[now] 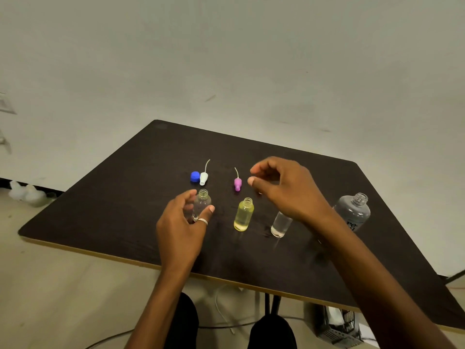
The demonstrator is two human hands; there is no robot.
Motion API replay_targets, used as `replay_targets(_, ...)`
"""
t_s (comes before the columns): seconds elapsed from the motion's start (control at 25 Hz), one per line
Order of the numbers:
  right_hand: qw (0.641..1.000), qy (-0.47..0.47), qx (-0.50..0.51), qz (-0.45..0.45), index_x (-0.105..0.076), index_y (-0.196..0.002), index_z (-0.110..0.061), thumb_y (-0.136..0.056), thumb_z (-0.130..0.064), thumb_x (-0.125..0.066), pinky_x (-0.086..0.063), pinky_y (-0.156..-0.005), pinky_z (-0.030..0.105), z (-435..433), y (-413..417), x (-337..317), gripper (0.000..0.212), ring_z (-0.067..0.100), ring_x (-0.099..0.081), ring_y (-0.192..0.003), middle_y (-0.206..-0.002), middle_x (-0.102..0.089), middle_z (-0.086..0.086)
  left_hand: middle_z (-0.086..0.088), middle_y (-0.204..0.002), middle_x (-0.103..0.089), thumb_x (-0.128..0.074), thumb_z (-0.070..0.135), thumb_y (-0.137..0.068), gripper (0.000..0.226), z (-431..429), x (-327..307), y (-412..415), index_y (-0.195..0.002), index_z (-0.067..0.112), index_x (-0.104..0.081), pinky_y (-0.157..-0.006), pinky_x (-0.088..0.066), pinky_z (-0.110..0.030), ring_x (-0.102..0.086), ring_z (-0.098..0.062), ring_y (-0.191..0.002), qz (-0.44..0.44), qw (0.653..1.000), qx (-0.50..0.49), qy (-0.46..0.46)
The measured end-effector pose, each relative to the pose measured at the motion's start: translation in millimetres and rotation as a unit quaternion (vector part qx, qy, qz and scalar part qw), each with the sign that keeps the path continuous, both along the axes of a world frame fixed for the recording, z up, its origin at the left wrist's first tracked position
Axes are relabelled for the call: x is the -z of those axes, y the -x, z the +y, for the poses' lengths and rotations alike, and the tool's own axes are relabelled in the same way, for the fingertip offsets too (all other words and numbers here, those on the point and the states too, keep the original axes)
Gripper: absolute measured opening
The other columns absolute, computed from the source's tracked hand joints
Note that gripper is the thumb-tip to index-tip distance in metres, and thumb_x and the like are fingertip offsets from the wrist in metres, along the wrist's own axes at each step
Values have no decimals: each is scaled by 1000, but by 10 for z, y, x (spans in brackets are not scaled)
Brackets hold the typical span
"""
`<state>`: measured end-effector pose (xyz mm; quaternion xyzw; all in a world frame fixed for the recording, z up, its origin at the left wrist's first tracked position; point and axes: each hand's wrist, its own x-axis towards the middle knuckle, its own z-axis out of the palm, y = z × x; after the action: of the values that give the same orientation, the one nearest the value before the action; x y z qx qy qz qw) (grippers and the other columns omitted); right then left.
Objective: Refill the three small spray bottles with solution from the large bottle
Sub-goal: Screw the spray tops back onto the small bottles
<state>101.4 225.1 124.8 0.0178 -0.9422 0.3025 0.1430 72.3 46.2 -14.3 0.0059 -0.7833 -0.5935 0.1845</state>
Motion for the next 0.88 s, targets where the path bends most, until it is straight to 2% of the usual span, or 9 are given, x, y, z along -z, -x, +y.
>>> replay_targets(0.12, 994, -93, -56, 0, -66, -113, -23, -88, -27, -67, -47, -81, 16, -85, 531, 16, 26, 4, -62, -93, -103, -69, -9, 0, -138, -56, -86, 34, -75, 77, 4, 17, 173, -141, 20, -51, -99, -52, -35, -56, -16, -123, -41, 999, 25, -2)
replay_targets(0.24, 980, -165, -107, -40, -64, -119, -20, -88, -22, -66, -49, -88, 24, -190, 1035, 128, 31, 10, -63, -99, -108, -69, -2, 1, -144, -53, -88, 37, -72, 86, 45, 100, 283, -145, 20, -46, -104, -47, -31, -53, -16, -129, -52, 998, 45, -5)
replay_targets(0.36, 960, -229, -125, -98, -63, -119, -16, -88, -23, -66, -50, -91, 30, -295, 1493, 344, 32, 16, -63, -102, -113, -68, 3, 4, -141, -56, -88, 38, -72, 83, 69, 178, 337, -143, 23, -48, -97, -44, -20, -54, -10, -126, -47, 997, 50, -19)
replay_targets(0.48, 948, -266, -104, -141, -63, -114, -12, -87, -31, -67, -47, -80, 27, -393, 1861, 611, 34, 18, -62, -94, -109, -68, 6, 5, -140, -58, -87, 36, -73, 79, 52, 259, 382, -142, 23, -50, -102, -48, -26, -55, -9, -126, -52, 997, 46, -38)
replay_targets(0.64, 942, -270, -85, -181, -62, -113, -11, -82, -37, -72, -43, -71, 25, -463, 2169, 855, 42, 17, -57, -88, -108, -66, 8, 9, -131, -63, -87, 33, -74, 71, 44, 307, 380, -136, 25, -55, -100, -51, -24, -60, -5, -119, -38, 997, 51, -52)
replay_targets(0.8, 932, -274, -116, -205, -56, -121, -16, -73, -42, -79, -46, -80, 28, -539, 2288, 959, 60, 20, -57, -102, -119, -61, 7, 10, -122, -68, -86, 29, -76, 61, 48, 331, 380, -131, 23, -61, -95, -55, -26, -64, -3, -111, -19, 997, 58, -40)
replay_targets(0.88, 927, -288, -127, -203, -59, -120, -15, -73, -42, -80, -49, -86, 32, -576, 2292, 984, 58, 22, -58, -104, -118, -63, 7, 11, -118, -69, -86, 27, -77, 57, 42, 344, 378, -128, 21, -63, -92, -55, -25, -65, -3, -108, -7, 998, 53, -38)
